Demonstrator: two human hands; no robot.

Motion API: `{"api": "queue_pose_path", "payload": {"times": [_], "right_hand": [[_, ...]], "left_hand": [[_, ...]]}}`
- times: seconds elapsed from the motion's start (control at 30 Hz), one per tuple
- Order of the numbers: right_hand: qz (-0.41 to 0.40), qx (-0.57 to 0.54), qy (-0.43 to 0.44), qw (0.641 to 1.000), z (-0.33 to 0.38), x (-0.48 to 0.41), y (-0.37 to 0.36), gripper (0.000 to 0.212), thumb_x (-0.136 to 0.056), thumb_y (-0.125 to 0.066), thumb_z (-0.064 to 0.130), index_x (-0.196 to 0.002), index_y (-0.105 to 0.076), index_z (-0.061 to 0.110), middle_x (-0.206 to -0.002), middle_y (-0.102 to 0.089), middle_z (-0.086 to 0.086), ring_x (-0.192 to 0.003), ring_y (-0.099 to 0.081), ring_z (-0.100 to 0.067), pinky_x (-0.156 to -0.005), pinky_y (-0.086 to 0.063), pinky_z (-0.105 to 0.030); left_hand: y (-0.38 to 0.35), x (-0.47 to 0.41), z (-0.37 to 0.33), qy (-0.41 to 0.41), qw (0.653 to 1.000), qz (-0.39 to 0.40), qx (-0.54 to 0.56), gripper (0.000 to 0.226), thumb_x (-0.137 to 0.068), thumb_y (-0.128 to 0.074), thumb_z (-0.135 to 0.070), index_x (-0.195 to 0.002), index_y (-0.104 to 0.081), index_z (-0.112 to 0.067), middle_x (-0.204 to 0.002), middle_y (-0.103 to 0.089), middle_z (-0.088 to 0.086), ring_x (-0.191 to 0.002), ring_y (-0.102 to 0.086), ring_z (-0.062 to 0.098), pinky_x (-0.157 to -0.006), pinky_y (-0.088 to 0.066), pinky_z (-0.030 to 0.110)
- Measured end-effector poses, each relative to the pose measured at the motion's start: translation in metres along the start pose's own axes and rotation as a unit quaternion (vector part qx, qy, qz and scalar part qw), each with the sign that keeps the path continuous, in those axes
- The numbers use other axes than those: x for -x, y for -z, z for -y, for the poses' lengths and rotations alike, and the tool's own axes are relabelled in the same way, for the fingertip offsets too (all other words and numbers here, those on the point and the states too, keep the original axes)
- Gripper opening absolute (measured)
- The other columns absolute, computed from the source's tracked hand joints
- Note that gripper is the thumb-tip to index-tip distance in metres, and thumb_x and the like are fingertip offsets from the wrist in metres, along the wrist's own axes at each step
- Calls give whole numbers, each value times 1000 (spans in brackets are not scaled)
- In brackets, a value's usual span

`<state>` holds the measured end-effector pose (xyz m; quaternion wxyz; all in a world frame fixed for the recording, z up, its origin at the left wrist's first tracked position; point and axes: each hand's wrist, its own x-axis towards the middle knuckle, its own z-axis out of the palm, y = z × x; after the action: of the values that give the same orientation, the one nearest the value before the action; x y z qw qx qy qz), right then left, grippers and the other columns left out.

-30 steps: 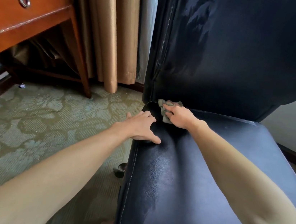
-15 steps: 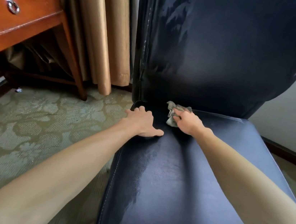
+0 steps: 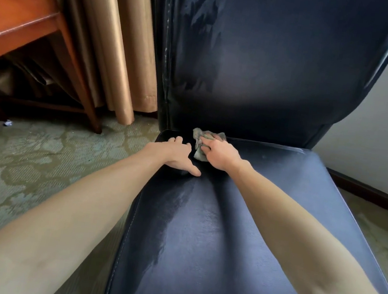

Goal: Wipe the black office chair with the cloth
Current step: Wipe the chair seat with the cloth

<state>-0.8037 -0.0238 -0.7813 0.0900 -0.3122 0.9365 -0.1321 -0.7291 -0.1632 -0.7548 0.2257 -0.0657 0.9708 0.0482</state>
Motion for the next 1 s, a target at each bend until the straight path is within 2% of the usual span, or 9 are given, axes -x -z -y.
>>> {"api": "queue_pose_path", "payload": {"times": [0.1, 0.2, 0.3, 0.4, 0.5, 0.57, 0.77, 1.0], "right_hand": [[-5, 5, -8, 1000, -12, 10, 5, 45, -104, -32, 28, -149, -33, 28, -159, -20, 4, -143, -24, -19, -109, -28, -34], [-21, 10, -34, 999, -32, 27, 13, 44, -104, -31, 28, -148, -34, 28, -159, -20, 4, -143, -24, -19, -109, -27, -32], [-22, 17, -63, 998, -66, 37, 21, 43, -104, -32, 29, -146, -38, 28, -157, -25, 6, -143, -23, -18, -111, -26, -34], [-16, 27, -69, 997, -88, 43, 25, 42, -103, -34, 30, -144, -41, 29, -155, -32, 4, -143, -25, -20, -112, -27, -33], [-19, 29, -69, 997, -88, 40, 23, 40, -103, -35, 30, -142, -44, 28, -153, -35, 3, -140, -29, -22, -108, -29, -32], [-18, 23, -54, 998, -79, 30, 20, 39, -103, -36, 29, -140, -47, 30, -153, -36, 2, -140, -30, -20, -108, -31, -33], [-6, 11, -34, 999, -46, 2, 13, 42, -103, -34, 32, -146, -39, 31, -156, -29, 2, -143, -28, -21, -110, -28, -33], [-9, 5, -88, 996, -83, 14, 24, 40, -102, -30, 36, -140, -44, 39, -151, -39, 2, -133, -40, -30, -104, -36, -41]], "left_hand": [[-1, 0, -6, 21, 999, 0, 24, 103, -79, -56, -70, -155, -16, -12, -160, -10, 16, -148, -8, 34, -114, -25, 54], [-3, 0, -13, 54, 998, -7, 26, 106, -76, -49, -79, -154, -18, -14, -160, -12, 14, -148, -11, 35, -113, -26, 55], [1, -1, -25, 34, 998, -56, 21, 104, -75, -47, -83, -154, -17, -22, -159, -17, 15, -144, -20, 37, -111, -27, 58], [-3, -5, -42, -16, 998, -58, 15, 97, -80, -49, -77, -155, -10, -30, -163, -4, 11, -148, -6, 36, -111, -17, 66], [-7, -9, -48, -17, 999, -29, 35, 93, -82, -50, -73, -155, -10, -32, -163, 1, 9, -148, 5, 36, -110, -7, 70], [-6, -12, -45, -21, 999, -23, 38, 93, -81, -51, -74, -155, -11, -34, -163, 0, 8, -148, 4, 36, -110, -8, 71], [-2, -12, -48, -14, 999, -17, 32, 96, -79, -54, -74, -155, -13, -32, -161, -7, 9, -146, -4, 37, -109, -14, 72], [3, -12, -50, -5, 1000, -14, 23, 97, -78, -55, -75, -155, -12, -33, -160, -9, 9, -145, -7, 36, -107, -20, 67]]}}
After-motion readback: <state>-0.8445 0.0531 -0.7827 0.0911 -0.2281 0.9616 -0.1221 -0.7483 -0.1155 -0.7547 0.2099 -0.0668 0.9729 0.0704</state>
